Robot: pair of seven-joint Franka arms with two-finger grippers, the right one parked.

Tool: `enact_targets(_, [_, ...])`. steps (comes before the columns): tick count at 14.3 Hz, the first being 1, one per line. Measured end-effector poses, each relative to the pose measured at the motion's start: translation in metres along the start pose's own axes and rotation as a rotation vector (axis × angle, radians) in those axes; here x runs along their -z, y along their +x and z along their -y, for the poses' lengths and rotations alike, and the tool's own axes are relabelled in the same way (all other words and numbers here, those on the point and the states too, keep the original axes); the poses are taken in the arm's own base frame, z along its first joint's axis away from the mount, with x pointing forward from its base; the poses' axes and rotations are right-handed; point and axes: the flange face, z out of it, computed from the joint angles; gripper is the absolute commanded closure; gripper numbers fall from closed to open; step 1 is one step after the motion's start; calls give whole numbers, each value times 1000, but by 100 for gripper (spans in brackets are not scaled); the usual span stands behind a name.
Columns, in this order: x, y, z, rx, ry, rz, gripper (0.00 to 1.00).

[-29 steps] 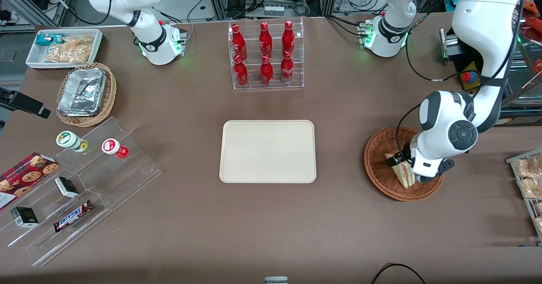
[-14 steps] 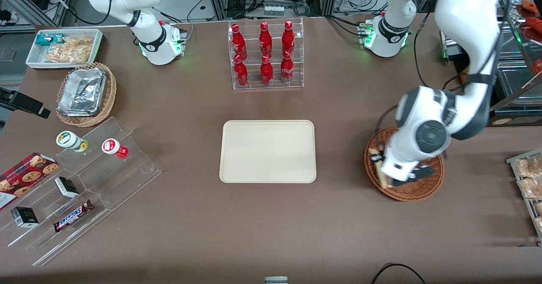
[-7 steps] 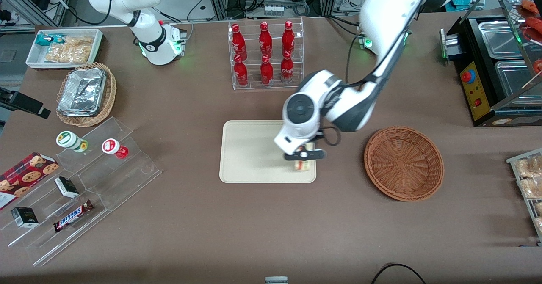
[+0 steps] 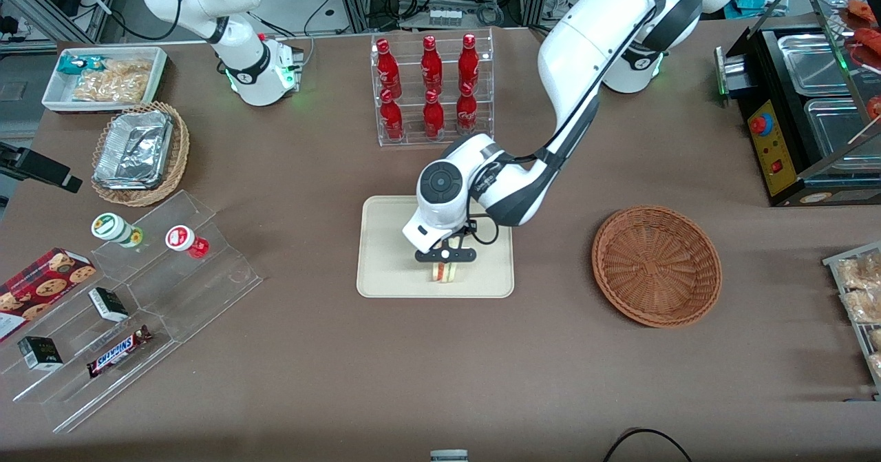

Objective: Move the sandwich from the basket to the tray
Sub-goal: 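Lower the sandwich onto the tray and open the left gripper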

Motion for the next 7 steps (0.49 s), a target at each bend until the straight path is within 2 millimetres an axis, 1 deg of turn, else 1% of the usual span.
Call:
enact_targets(1, [0, 1, -3, 10, -6, -4, 0])
enact_targets(4, [6, 10, -4, 28, -15, -22, 0])
enact_targets(6, [17, 19, -1, 45, -25, -43, 0])
enact_targets(7, [27, 27, 5, 59, -29, -54, 0])
